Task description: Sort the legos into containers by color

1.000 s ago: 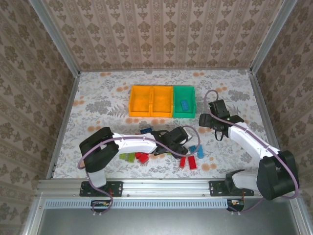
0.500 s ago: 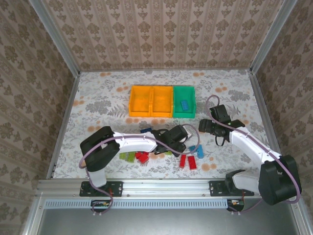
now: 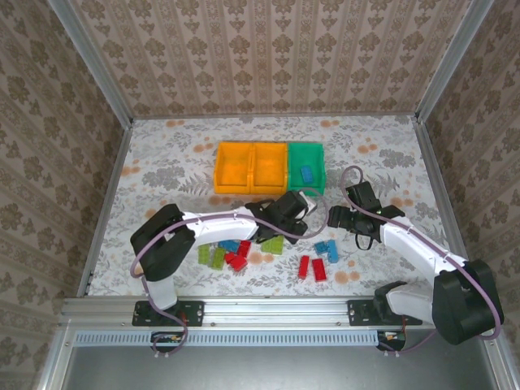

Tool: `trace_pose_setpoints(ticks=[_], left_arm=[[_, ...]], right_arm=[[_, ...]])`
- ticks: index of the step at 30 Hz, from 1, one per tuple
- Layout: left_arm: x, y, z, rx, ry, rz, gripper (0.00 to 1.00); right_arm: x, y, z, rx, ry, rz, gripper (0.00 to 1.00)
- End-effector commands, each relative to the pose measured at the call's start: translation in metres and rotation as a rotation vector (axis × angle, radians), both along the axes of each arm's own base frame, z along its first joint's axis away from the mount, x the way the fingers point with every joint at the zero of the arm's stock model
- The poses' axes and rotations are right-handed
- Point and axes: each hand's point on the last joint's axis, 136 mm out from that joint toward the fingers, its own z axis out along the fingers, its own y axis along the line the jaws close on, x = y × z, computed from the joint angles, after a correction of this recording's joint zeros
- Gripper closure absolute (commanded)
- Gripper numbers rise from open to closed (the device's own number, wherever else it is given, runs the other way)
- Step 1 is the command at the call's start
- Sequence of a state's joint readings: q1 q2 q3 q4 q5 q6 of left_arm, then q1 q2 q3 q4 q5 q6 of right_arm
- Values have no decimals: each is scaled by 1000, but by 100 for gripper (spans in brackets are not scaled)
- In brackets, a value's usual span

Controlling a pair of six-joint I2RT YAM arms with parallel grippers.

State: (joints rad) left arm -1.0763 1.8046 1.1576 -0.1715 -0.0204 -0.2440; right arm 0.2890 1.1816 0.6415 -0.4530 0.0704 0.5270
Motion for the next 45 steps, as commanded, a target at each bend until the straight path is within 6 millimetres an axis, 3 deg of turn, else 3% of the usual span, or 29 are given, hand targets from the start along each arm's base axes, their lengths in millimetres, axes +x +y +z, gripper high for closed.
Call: trace_pose_setpoints(ticks=[1, 7, 12, 14, 20, 24, 30, 45], left_arm=[[23, -12, 16, -32, -42, -14, 79], [67, -23, 53, -114, -88, 13, 79], [80, -19, 60, -102, -78, 32, 73], [76, -14, 55, -86, -59, 47, 70], [64, 0, 39, -83, 0, 100, 46], [57, 3, 30, -57, 17, 104, 39], [53, 5, 26, -68, 23, 111, 37], [49, 10, 25, -53, 4, 113, 35]], right_arm=[[-6, 2, -1, 15, 11, -6, 15], [-11, 8, -6, 29, 29, 0, 16], [-26, 15, -13, 47, 71, 4, 16], [-36, 20, -17, 62, 93, 10, 18], [-66, 26, -35, 51, 187, 6, 25], [-73, 31, -40, 47, 206, 16, 34], [-79, 32, -43, 30, 206, 26, 45], [-85, 25, -46, -5, 231, -2, 56]])
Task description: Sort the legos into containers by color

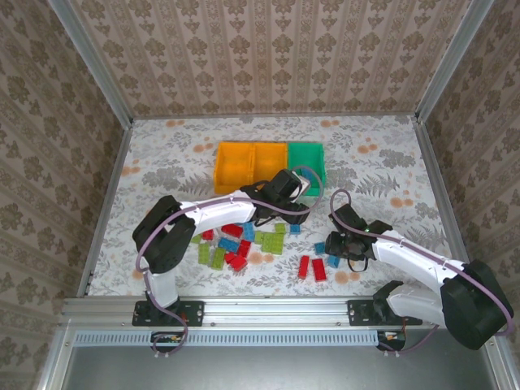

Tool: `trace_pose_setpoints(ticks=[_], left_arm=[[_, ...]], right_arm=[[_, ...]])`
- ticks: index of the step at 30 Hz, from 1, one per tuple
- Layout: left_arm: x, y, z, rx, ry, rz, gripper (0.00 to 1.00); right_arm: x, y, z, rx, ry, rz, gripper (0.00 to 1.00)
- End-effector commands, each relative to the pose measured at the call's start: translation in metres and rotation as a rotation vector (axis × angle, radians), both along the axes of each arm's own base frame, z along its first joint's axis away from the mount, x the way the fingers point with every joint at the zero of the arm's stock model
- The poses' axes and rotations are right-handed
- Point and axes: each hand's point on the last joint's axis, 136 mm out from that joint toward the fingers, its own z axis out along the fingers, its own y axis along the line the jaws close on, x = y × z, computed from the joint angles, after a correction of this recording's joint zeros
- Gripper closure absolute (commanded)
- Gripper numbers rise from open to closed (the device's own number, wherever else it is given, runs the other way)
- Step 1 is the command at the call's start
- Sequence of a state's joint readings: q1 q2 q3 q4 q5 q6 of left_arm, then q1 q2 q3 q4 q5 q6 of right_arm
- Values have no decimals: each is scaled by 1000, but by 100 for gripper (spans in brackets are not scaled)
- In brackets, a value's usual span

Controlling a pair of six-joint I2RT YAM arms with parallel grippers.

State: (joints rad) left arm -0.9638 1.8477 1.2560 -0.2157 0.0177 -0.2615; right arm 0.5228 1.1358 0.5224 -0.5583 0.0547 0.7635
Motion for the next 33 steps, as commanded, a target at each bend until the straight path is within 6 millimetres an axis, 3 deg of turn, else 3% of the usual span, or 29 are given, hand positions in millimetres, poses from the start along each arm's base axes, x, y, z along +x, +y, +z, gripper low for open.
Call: trace_pose_setpoints(ticks=[1, 5, 12, 24, 28, 33], left_arm=[[-1, 2, 13, -19, -25, 10, 35], [-1, 1, 12, -19, -27, 10, 35], [-4, -1, 10, -17, -28, 1, 34], [-5, 5, 12, -8, -41, 10, 33], [-4, 8, 12, -5, -44, 22, 32], [-9, 11, 9, 0, -13, 54, 32]], right_arm=[[-12, -10, -6, -43, 41, -20, 56], [-12, -11, -7, -43, 37, -35, 56], [1, -10, -8, -58, 2, -43, 73], [23, -10, 0, -104, -24, -23, 82], [50, -3, 22, -112, -89, 10, 82], [118, 16, 78, -119, -273, 61, 82]])
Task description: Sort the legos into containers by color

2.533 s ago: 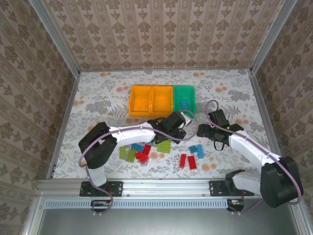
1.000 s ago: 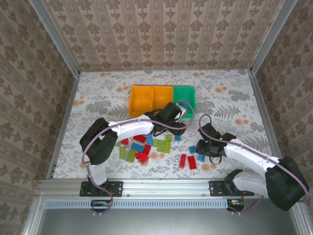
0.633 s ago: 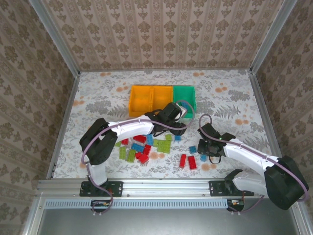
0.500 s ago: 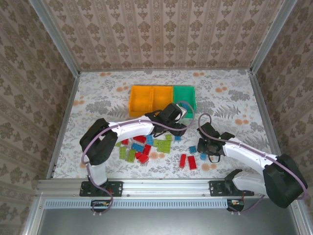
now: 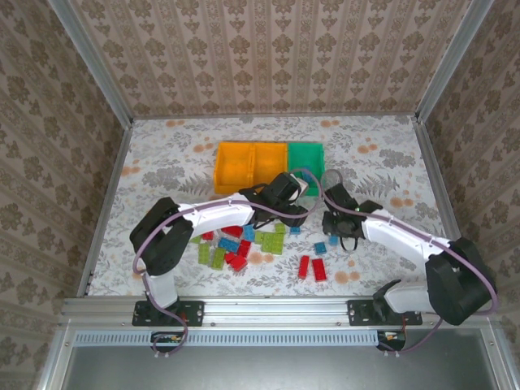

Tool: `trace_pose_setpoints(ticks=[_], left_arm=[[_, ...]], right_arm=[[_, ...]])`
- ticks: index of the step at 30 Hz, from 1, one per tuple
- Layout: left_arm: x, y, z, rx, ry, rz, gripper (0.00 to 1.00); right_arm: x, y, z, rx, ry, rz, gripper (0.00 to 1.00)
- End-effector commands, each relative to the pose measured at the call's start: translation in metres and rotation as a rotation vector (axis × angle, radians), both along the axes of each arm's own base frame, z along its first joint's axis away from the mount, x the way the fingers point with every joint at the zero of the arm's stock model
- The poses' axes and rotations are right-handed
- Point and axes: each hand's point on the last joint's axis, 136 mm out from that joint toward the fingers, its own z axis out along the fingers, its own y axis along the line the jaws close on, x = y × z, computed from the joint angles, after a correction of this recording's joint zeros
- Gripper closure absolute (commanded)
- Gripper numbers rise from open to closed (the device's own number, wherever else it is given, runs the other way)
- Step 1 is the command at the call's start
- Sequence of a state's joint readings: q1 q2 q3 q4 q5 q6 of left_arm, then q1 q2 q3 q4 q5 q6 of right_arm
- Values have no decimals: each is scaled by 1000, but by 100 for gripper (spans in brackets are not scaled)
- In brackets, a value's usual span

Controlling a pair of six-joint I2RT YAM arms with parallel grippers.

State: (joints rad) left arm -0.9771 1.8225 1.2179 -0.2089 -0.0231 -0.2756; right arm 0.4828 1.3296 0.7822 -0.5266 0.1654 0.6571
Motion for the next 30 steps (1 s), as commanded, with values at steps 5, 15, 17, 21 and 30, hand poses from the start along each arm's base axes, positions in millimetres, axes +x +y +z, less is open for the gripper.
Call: trace_pose_setpoints(ticks=[5, 15, 17, 21, 30], left_arm=[[-12, 0, 1, 0, 35, 50, 32], [-16, -2, -16, -6, 107, 113, 32], [-15, -4, -18, -16, 113, 128, 32], [-12, -9, -25, -31, 132, 161, 31], [-10, -12, -44, -2, 181, 219, 33]], right_arm=[[101, 27, 75, -45, -237, 94, 82], [194, 32, 75, 2, -274, 34, 82], [202, 30, 67, 18, -271, 20, 82], [212, 28, 55, 22, -265, 3, 77], [219, 25, 64, 19, -274, 32, 37]])
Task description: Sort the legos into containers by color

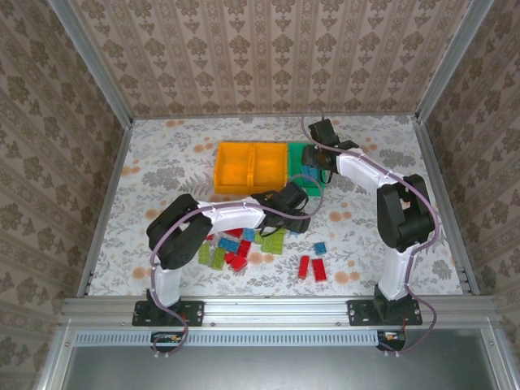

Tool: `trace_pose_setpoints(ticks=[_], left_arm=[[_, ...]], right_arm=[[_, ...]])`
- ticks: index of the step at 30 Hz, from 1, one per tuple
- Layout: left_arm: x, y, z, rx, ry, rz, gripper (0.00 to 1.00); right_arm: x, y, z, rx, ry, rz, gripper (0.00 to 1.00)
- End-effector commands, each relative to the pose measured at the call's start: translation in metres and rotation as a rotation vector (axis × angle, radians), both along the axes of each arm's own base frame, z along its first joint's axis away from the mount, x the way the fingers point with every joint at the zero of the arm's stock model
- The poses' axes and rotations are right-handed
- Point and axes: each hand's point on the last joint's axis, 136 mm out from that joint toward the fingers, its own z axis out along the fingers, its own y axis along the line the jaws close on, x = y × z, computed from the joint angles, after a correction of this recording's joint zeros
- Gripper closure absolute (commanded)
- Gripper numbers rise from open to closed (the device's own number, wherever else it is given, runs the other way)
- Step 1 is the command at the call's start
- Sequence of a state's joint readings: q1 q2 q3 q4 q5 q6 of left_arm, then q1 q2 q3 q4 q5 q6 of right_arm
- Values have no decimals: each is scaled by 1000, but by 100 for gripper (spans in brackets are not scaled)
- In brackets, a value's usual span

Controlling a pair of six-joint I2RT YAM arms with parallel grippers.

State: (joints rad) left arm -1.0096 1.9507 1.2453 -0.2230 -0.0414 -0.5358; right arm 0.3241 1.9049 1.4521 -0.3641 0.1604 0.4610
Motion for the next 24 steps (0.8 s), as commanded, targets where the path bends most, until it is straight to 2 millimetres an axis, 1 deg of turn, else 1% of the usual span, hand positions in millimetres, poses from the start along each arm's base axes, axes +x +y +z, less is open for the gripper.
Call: trace_pose_setpoints(ticks=[1, 3, 6, 8, 10, 13, 15, 19, 22, 24], left_arm=[[1, -7, 6, -19, 10, 30, 34], [1, -9, 5, -21, 11, 28, 36], [2, -9, 2, -10, 17, 27, 43], [2, -9, 1, -8, 17, 27, 49], [1, -9, -1, -8, 19, 25, 57], [2, -10, 3, -14, 11, 21, 69], [3, -9, 6, -14, 3, 21, 74], [6, -5, 17, -24, -16, 27, 76], [14, -3, 31, -45, -38, 32, 76], [16, -4, 39, -50, -45, 27, 74]], right_arm=[[4, 2, 20, 23, -35, 26, 35], [0, 1, 27, 37, -46, 25, 30], [-13, -5, 42, 50, -72, 16, 21], [-25, -11, 49, 54, -84, 2, 19], [-40, -21, 52, 51, -83, -14, 17], [-63, -33, 47, 32, -58, -21, 14], [-81, -43, 40, 7, -32, -30, 13], [-113, -64, 26, 2, -15, -62, 11], [-135, -73, 22, 1, -24, -68, 10], [-148, -79, 18, 1, -16, -82, 10]])
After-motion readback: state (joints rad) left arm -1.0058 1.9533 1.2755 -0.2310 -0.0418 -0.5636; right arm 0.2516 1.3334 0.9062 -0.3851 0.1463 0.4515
